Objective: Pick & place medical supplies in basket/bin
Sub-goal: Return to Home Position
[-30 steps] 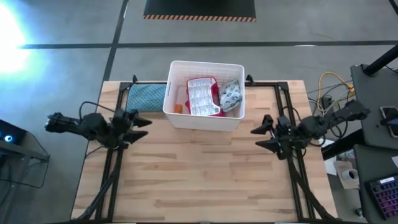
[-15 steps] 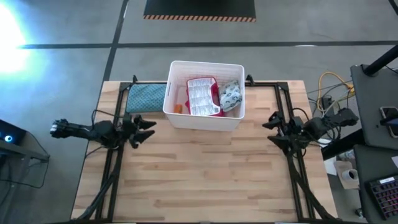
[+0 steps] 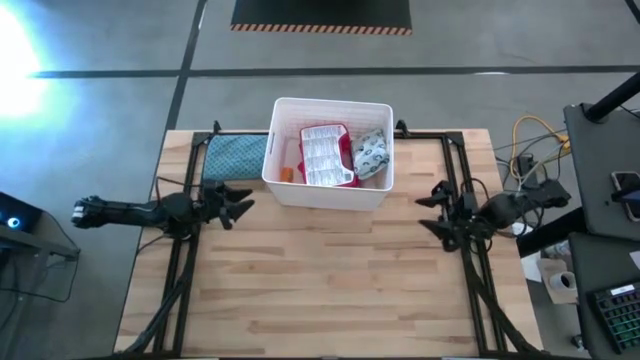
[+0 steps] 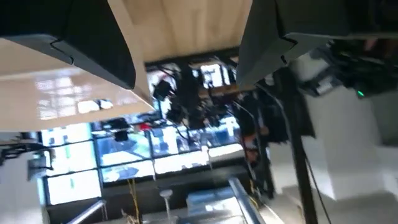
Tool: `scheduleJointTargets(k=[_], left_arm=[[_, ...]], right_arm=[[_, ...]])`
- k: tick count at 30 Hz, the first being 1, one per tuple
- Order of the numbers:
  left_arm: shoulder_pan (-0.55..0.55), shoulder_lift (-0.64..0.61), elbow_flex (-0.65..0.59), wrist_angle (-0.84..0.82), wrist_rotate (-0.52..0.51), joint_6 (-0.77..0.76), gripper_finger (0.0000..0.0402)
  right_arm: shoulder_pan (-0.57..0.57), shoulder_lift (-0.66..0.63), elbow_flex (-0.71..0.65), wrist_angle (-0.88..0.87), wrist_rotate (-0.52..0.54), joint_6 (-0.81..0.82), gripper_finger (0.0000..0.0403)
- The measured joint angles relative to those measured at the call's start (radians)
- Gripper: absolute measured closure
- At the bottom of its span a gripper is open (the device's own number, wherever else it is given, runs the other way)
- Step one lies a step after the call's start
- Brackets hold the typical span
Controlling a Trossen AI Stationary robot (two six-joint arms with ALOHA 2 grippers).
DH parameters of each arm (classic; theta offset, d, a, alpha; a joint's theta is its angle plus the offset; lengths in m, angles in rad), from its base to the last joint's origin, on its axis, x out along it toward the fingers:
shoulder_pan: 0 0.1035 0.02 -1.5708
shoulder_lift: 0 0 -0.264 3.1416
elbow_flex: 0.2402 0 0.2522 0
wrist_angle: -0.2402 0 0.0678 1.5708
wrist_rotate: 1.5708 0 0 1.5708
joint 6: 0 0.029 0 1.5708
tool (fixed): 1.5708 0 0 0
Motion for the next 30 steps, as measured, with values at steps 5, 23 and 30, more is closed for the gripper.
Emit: scheduleJointTargets(k=[5,23,30], left_arm=[[0.0,0.053,0.0,-0.001,0.002,0.002,0.0133],[0.0,0.221,0.0,-0.003,0.003,0.002,0.0133],[0.0,0.268,0.0,-0.003,0.003,0.002,0.0133]], right_arm=[[-0.08,0.0,0.0,-0.05,-0.019,0.018,0.0135],[-0.481,0.03,0.002,-0.178,-0.586,0.278,0.0145],[-0.476,0.041,0.002,-0.218,-0.579,0.006,0.0137]])
